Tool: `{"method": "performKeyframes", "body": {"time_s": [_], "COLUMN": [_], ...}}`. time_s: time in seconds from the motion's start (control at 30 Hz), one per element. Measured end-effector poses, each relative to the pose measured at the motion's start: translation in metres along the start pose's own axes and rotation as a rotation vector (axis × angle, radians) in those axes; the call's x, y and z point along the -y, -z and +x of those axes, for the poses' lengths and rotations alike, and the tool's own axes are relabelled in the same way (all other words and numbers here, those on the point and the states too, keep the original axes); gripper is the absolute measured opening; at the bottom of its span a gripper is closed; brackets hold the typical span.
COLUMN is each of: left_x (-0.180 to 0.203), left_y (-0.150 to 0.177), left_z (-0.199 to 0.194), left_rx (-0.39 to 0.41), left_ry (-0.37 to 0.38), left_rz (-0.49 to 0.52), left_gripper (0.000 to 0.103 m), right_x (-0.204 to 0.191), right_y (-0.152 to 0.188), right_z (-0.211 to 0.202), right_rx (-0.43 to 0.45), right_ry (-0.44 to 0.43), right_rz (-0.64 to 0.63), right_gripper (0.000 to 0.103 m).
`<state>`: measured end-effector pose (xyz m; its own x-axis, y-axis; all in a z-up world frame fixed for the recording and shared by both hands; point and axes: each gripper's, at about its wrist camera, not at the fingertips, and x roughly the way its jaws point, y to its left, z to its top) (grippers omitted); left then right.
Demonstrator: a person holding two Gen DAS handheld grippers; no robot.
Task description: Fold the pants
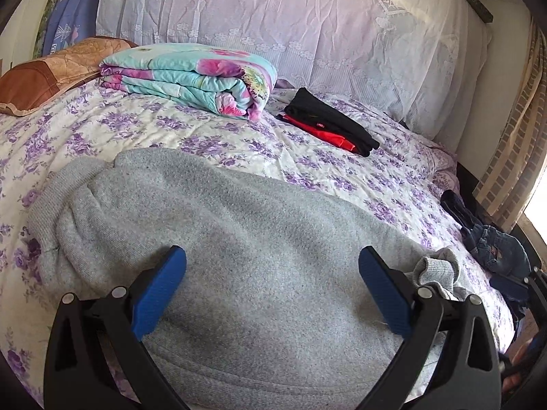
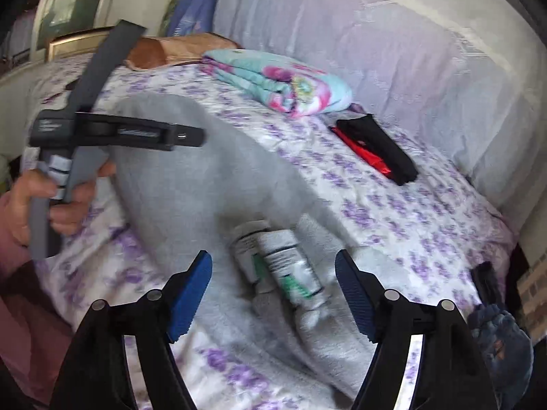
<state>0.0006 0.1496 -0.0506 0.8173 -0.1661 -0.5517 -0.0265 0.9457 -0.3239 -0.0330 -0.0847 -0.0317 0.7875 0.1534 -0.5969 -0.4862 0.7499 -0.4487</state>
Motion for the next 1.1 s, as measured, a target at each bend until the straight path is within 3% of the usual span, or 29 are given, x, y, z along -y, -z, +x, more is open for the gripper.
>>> {"method": "performKeyframes", "body": {"time_s": [0.1,0.17,0.2,0.3,0.37,0.5,0.53,0.6,0.67,0.77,0.87,0.97,1.1], "left_x": [0.000,0.000,0.000,0.000,0.002,0.004,0.005,0.006,0.009,0.034,0.083,0.139,0.196], "left_y": [0.000,0.000,0.000,0.000,0.000,0.001,0.001,0.001,-0.001,-0.007,-0.009,0.000,0.023], "left_z": [0.000,-0.001,-0.001,-0.001,-0.001,0.000,0.000,0.001,0.001,-0.006,-0.022,-0.028,-0.009], "left_rx": [0.001,0.002,0.001,0.000,-0.001,-0.002,-0.005,-0.013,-0.024,-0.028,0.004,0.004,-0.064], "left_ry": [0.003,0.004,0.004,0.001,-0.008,-0.016,-0.019,-0.022,-0.012,0.065,0.213,0.380,0.478], "left_rz": [-0.001,-0.002,-0.003,-0.001,0.004,0.008,0.010,0.021,0.037,0.115,0.230,0.353,0.485], "left_gripper": [0.098,0.099,0.099,0.099,0.099,0.099,0.099,0.099,0.099,0.098,0.098,0.098,0.095], "right_x": [-0.003,-0.003,-0.006,-0.017,-0.018,-0.019,-0.019,-0.006,0.023,0.088,0.144,0.174,0.177], "right_y": [0.005,0.007,0.006,-0.005,-0.005,0.012,0.016,0.016,0.020,0.041,0.063,0.076,0.087], "right_z": [0.027,0.037,0.035,0.023,0.021,0.048,0.045,0.029,0.008,-0.005,0.015,0.051,0.089], "right_rx": [-0.075,-0.095,-0.086,-0.017,0.007,-0.061,-0.043,0.004,0.085,0.154,0.134,0.052,-0.045], "right_ry": [0.024,0.001,0.009,0.030,0.018,-0.014,-0.016,-0.087,-0.182,-0.267,-0.320,-0.367,-0.434], "right_rz": [-0.022,0.006,0.013,-0.001,0.008,0.034,0.044,0.113,0.267,0.561,0.769,0.852,0.870], "right_gripper": [0.038,0.029,0.019,0.015,0.015,0.018,0.018,0.032,0.041,0.040,0.025,0.019,0.017]}}
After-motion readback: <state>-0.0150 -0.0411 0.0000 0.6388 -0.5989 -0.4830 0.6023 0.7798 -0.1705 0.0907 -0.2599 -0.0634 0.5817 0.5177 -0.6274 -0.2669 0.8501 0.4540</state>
